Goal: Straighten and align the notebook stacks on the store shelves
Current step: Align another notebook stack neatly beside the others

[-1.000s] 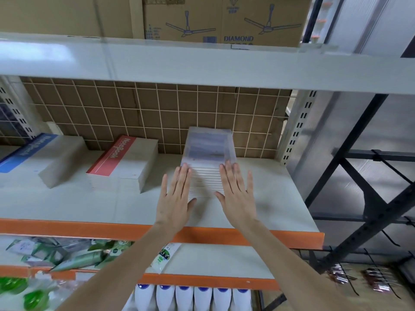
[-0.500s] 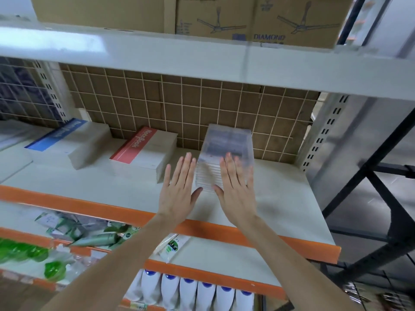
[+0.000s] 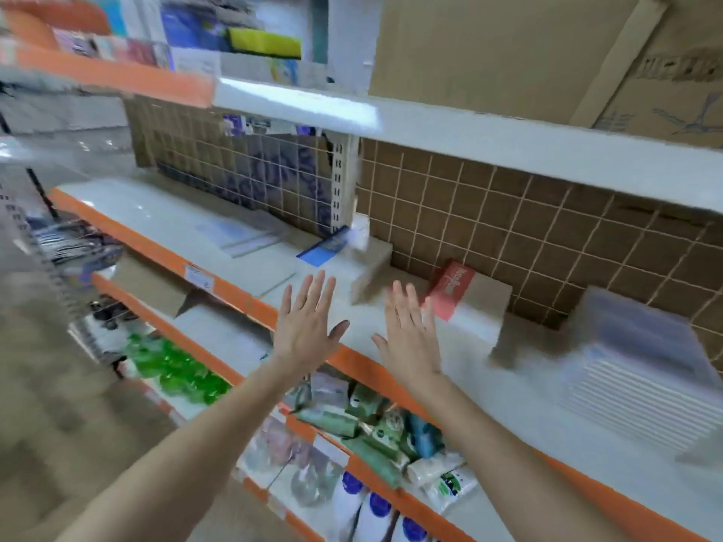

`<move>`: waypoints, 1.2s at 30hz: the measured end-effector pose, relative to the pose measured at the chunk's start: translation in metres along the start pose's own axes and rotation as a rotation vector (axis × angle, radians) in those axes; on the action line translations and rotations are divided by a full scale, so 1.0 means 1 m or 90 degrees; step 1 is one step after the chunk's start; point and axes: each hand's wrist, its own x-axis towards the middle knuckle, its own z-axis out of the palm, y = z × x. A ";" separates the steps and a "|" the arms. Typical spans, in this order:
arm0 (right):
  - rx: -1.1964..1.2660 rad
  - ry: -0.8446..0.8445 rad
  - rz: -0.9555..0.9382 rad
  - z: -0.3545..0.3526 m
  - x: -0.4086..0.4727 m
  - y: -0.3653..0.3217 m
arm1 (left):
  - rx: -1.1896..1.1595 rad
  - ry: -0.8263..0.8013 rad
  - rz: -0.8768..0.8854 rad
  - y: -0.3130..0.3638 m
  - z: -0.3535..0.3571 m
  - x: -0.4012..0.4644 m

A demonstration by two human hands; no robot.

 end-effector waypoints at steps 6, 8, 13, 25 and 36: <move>0.059 -0.003 -0.066 0.010 0.089 -0.136 | -0.016 -0.072 -0.080 -0.167 0.003 0.008; 0.076 -0.011 -0.071 0.015 0.114 -0.170 | -0.018 -0.070 -0.099 -0.206 0.006 0.010; 0.100 -0.034 -0.071 0.030 0.180 -0.227 | -0.048 -0.059 -0.105 -0.279 0.021 0.031; 0.186 -0.117 0.007 0.092 0.348 -0.295 | -0.149 -0.104 -0.058 -0.381 0.094 0.165; 0.197 -0.165 0.116 0.131 0.402 -0.315 | -0.124 -0.179 0.141 -0.432 0.141 0.278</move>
